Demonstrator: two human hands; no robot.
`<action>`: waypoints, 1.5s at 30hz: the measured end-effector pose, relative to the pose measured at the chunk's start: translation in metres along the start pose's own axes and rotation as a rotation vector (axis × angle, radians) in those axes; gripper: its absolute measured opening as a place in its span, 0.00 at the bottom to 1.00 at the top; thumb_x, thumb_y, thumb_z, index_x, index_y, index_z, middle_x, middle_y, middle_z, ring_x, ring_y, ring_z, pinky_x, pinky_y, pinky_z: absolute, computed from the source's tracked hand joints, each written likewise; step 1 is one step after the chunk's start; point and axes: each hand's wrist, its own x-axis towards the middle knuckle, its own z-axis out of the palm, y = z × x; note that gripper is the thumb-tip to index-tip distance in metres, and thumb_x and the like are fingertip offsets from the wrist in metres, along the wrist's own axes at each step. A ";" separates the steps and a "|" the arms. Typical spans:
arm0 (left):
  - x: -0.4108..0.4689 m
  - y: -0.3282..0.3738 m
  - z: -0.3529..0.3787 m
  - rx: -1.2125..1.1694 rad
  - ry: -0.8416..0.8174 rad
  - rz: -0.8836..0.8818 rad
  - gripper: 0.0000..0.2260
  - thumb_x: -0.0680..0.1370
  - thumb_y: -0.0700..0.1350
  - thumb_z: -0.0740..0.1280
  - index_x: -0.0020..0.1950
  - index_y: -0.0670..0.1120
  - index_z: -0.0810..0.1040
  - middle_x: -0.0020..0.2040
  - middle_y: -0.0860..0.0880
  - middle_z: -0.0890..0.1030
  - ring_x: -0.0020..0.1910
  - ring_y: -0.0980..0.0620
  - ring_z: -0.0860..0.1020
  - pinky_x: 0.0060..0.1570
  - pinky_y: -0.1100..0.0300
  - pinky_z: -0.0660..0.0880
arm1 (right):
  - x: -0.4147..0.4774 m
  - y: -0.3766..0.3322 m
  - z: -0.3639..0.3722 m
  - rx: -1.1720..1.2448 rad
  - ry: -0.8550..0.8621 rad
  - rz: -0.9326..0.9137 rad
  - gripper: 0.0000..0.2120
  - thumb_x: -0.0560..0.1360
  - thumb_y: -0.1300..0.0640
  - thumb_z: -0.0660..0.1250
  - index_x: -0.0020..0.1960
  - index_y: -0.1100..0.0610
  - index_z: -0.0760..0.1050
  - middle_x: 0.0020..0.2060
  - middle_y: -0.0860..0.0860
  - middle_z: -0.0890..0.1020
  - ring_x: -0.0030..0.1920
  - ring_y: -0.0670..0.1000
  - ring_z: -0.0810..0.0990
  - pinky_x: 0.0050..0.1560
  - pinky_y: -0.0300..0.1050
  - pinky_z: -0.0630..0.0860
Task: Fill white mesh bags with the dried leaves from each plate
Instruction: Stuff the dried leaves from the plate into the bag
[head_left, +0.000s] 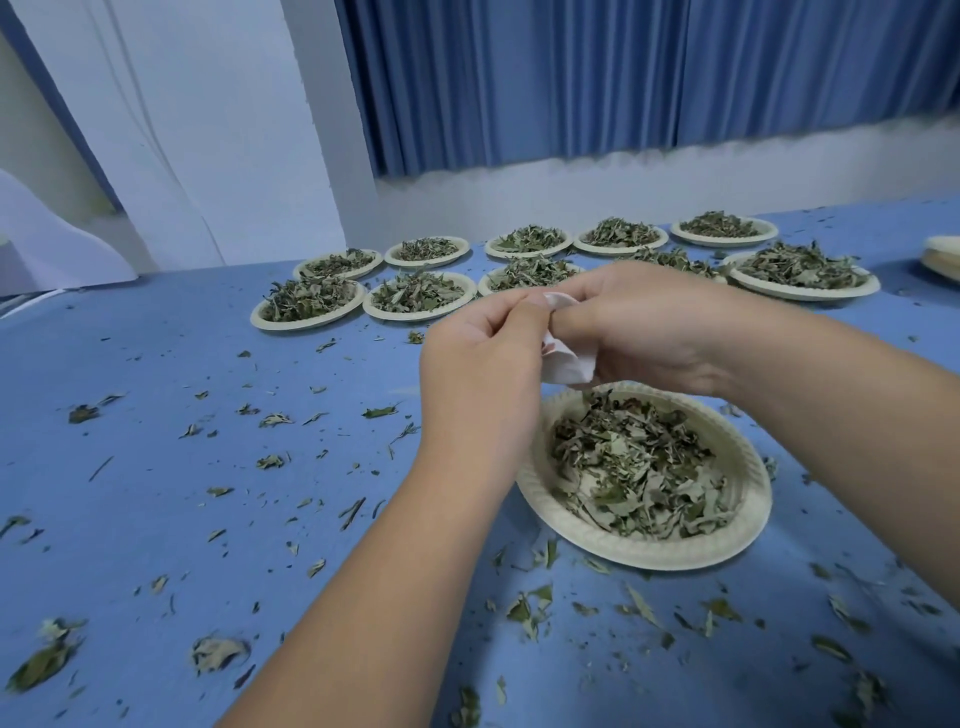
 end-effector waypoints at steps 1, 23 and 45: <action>0.001 0.000 -0.002 -0.010 0.008 0.000 0.15 0.79 0.38 0.64 0.37 0.49 0.85 0.30 0.53 0.81 0.22 0.55 0.76 0.25 0.69 0.67 | -0.001 -0.001 -0.002 0.037 -0.064 -0.003 0.11 0.73 0.72 0.59 0.48 0.64 0.77 0.31 0.53 0.76 0.31 0.48 0.74 0.32 0.38 0.73; 0.019 -0.009 -0.020 0.099 0.201 0.090 0.13 0.79 0.42 0.65 0.38 0.53 0.83 0.24 0.59 0.72 0.24 0.60 0.68 0.29 0.63 0.65 | -0.053 0.031 -0.025 -0.748 0.185 -0.165 0.20 0.65 0.33 0.63 0.55 0.37 0.75 0.51 0.38 0.73 0.45 0.37 0.73 0.42 0.34 0.67; 0.028 -0.028 -0.025 0.524 0.196 0.284 0.09 0.79 0.44 0.64 0.47 0.52 0.84 0.33 0.65 0.78 0.36 0.66 0.74 0.39 0.70 0.68 | -0.055 0.039 -0.002 -1.179 -0.086 -0.119 0.23 0.75 0.44 0.66 0.69 0.39 0.66 0.59 0.40 0.67 0.61 0.45 0.70 0.45 0.38 0.63</action>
